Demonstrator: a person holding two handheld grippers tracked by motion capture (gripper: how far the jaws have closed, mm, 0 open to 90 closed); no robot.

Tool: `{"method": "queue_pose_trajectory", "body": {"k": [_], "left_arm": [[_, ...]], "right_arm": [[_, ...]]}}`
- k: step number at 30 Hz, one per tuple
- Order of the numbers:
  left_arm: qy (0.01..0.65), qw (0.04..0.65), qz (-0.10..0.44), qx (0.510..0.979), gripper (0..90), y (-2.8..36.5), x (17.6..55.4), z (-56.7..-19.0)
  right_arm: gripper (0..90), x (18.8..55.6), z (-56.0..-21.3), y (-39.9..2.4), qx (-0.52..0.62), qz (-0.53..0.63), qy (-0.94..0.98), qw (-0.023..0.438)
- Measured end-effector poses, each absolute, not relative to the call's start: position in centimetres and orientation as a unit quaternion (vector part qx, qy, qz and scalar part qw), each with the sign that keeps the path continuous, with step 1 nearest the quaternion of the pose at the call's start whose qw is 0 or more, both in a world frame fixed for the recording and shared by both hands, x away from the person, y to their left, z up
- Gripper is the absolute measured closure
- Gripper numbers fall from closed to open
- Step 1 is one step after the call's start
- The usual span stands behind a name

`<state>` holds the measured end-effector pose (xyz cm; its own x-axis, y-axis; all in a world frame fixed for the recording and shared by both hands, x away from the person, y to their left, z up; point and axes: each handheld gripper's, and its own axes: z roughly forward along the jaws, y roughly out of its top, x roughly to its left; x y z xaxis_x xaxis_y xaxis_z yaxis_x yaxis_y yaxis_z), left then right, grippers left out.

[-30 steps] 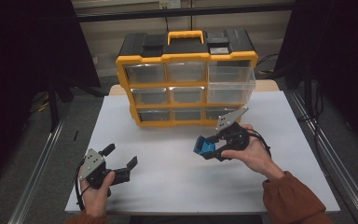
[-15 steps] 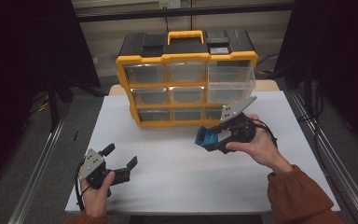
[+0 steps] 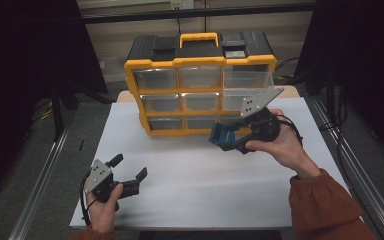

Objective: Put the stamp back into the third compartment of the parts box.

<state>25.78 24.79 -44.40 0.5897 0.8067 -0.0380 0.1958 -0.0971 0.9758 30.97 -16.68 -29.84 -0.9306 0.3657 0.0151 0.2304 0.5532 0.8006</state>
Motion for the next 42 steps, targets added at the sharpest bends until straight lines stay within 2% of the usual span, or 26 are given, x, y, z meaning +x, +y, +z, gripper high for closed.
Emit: {"method": "queue_pose_trajectory", "body": {"k": [14,29,42], "left_arm": [[0.365,0.567,0.267,0.688,3.5,24.8,25.8,-44.4],[0.363,0.568,0.263,0.690,3.6,24.8,25.8,-44.4],[0.365,0.565,0.269,0.689,3.7,24.8,25.8,-44.4]], "right_arm": [[42.4,31.7,-24.4,-18.1,0.180,0.447,0.868,0.122],[42.4,33.2,-19.4,-19.2,0.191,0.436,0.867,0.146],[42.4,35.3,-17.1,-20.8,0.224,0.393,0.877,0.163]]}}
